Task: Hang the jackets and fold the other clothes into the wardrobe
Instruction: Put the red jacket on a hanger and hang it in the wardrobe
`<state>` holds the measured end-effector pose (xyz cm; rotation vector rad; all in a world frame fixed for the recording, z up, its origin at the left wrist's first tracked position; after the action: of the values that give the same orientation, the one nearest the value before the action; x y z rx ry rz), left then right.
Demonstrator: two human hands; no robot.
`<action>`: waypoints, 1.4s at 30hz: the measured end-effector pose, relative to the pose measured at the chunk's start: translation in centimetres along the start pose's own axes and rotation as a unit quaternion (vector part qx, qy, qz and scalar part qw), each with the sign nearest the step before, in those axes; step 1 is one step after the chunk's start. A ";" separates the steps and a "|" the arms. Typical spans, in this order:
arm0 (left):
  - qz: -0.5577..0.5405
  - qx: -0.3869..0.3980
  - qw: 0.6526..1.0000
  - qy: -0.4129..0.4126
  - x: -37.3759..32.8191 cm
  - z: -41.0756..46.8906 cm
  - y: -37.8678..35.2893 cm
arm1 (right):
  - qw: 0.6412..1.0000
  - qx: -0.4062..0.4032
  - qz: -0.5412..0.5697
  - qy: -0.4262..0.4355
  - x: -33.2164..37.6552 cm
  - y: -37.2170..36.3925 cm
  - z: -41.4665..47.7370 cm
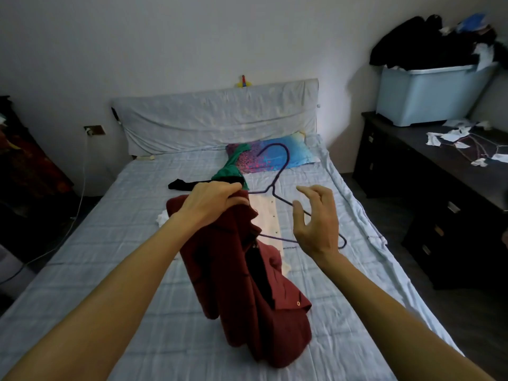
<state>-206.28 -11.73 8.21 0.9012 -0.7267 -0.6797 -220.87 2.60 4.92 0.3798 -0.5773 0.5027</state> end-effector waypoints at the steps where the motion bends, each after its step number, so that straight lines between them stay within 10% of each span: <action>1: 0.000 -0.008 1.000 0.009 0.2 0.0 0.3 | 0.999 -0.020 -0.007 0.039 0.5 0.5 -0.9; 5: 0.004 -0.035 0.999 0.038 0.3 0.0 1.4 | 0.983 0.121 0.007 0.139 2.8 -3.7 -5.5; 11: -0.003 -0.156 0.988 0.017 -0.1 -1.0 5.4 | 0.928 0.310 -0.009 -0.204 -5.8 -9.4 -11.5; 20: -0.006 -0.265 0.964 -0.005 1.1 -2.4 10.7 | 0.873 0.382 -0.090 -0.291 -10.4 -12.7 -10.6; 34: 0.097 -0.149 0.984 -0.027 5.3 -4.7 2.9 | 0.902 0.222 0.011 -0.369 -13.2 0.3 0.7; 42: 0.154 -0.067 0.981 0.092 5.9 -3.0 1.1 | 0.945 0.093 -0.066 -0.307 -9.3 2.2 7.2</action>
<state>-200.28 -14.43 9.47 0.6983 -0.6292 -0.3598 -231.80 -2.20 5.35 0.7618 -1.1028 0.3019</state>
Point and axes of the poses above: each hand's wrist, its own z-axis towards the middle knuckle, its own y-axis out of the back of the hand, x = y × z, the point moved 10 cm from there along z, towards the middle knuckle, and after that the axes turned 13 degrees about z, right-handed, at the moved point
